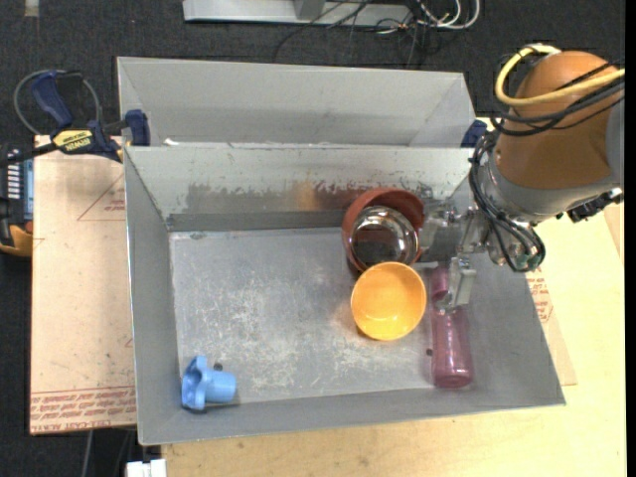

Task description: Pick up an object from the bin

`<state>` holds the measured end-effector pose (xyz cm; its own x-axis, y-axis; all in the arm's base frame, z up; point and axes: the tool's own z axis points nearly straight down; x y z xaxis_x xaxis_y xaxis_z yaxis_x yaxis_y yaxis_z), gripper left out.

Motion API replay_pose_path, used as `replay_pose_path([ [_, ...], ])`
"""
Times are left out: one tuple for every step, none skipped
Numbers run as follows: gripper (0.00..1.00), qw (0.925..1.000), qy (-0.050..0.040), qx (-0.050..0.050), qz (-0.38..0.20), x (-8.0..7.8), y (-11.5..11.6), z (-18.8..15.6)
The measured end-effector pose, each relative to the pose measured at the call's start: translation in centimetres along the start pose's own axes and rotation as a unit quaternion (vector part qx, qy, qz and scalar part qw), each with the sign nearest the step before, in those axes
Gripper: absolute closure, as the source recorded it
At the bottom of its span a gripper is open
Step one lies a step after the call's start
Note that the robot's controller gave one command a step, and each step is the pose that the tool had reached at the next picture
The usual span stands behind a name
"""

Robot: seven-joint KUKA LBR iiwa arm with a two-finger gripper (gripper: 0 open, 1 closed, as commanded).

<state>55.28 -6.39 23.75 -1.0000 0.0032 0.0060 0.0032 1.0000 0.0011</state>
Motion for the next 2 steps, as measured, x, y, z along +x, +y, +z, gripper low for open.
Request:
replay_pose_path([
  [0.00, 1.0000, -0.0038, 0.000, -0.002, -0.1, 0.1, -0.5],
  [0.00, 0.9928, -0.0042, 0.000, -0.120, 2.3, 1.6, 11.2],
])
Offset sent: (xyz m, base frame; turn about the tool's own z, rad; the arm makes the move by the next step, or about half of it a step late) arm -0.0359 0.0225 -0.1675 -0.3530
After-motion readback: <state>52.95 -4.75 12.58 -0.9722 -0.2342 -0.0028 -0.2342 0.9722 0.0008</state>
